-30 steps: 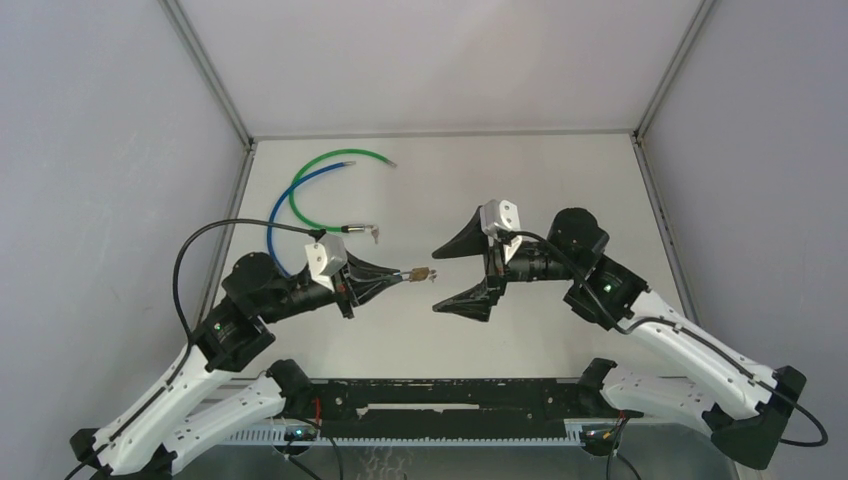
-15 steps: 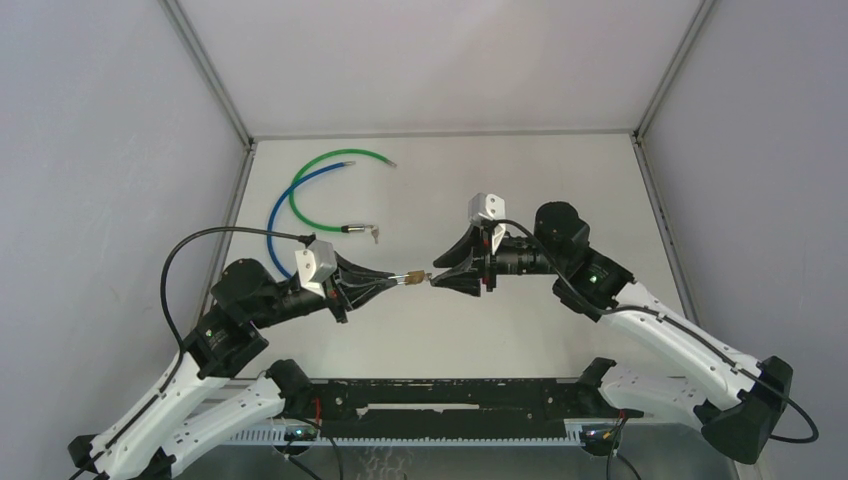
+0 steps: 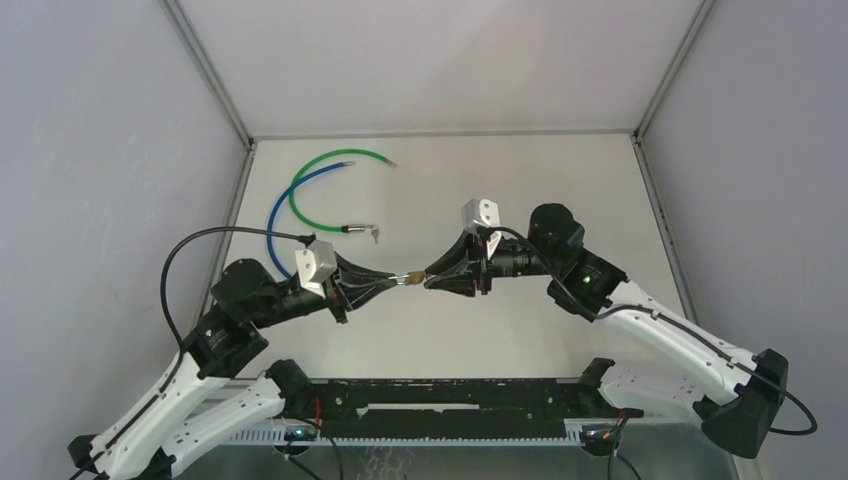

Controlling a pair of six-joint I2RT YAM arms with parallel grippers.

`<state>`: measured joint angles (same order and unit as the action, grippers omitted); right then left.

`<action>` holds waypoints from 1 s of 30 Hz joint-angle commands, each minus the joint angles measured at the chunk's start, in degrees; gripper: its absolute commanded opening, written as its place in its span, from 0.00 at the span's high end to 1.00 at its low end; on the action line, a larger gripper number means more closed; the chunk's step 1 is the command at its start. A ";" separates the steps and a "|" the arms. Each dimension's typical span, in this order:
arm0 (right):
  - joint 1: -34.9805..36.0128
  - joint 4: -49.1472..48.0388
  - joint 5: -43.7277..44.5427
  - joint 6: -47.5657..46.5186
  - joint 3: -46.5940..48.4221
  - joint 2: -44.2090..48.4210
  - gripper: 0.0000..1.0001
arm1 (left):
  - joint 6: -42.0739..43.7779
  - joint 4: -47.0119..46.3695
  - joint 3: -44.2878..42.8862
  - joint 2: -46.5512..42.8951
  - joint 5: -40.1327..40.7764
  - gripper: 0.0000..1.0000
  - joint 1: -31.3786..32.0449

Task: Lock with the key
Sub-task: Lock the lock.

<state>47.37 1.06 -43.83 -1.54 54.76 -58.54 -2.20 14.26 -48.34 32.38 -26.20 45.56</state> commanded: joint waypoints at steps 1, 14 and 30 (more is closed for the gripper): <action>0.67 -3.19 -0.44 -1.49 0.34 -0.25 0.68 | -0.90 -3.63 0.17 0.11 -1.63 1.00 -0.34; -0.94 6.27 -1.33 -9.84 0.34 0.19 1.00 | 9.35 1.85 -3.23 0.55 -3.95 1.00 -0.34; -7.59 13.29 10.01 -10.75 -3.70 1.22 1.00 | 25.17 19.01 -10.25 -0.20 -1.08 1.00 -1.09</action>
<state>40.95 15.29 -35.97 -13.39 50.41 -58.61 21.04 32.99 -56.71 32.42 -28.69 44.82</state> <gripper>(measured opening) 0.008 0.016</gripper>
